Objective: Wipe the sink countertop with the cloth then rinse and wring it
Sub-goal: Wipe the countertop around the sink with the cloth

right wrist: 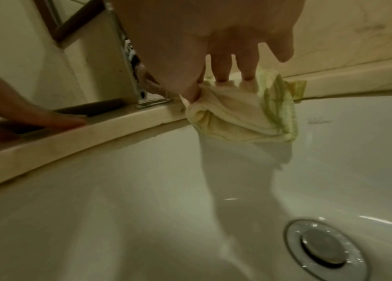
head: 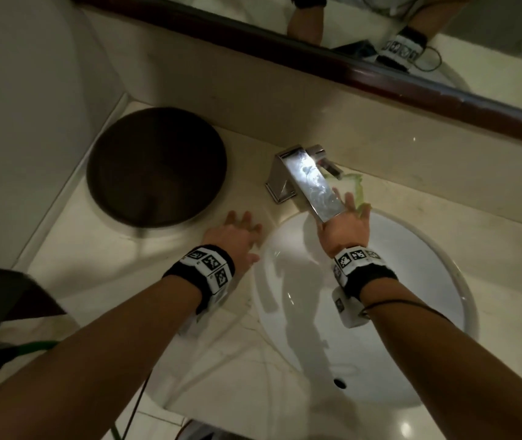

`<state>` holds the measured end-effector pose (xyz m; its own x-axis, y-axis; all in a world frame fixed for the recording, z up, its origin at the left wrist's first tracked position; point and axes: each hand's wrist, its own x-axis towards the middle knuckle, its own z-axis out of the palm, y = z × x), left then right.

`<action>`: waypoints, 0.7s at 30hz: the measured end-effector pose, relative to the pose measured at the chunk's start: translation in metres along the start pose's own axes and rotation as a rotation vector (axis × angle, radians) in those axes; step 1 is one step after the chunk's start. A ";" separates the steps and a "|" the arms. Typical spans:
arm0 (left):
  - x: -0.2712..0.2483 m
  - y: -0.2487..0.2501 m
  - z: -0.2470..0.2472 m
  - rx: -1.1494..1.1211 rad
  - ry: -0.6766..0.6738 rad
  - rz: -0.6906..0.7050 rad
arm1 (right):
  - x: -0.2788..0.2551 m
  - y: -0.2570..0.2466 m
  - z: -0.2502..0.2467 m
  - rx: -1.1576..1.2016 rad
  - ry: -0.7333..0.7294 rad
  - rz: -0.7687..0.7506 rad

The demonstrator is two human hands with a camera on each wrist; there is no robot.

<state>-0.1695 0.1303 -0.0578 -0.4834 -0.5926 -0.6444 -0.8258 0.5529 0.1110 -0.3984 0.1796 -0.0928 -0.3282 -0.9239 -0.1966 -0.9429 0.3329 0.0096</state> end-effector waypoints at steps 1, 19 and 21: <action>0.000 0.000 0.000 -0.003 -0.006 -0.003 | 0.003 0.008 -0.001 0.006 -0.003 0.012; -0.007 0.023 0.009 0.022 0.033 -0.091 | -0.062 0.213 0.009 0.130 -0.006 0.305; -0.009 0.029 0.013 -0.012 0.048 -0.116 | -0.063 0.213 0.007 0.129 0.020 0.285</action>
<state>-0.1858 0.1594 -0.0584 -0.3980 -0.6795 -0.6164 -0.8801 0.4724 0.0474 -0.5780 0.3104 -0.0854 -0.5805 -0.7931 -0.1846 -0.7983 0.5990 -0.0630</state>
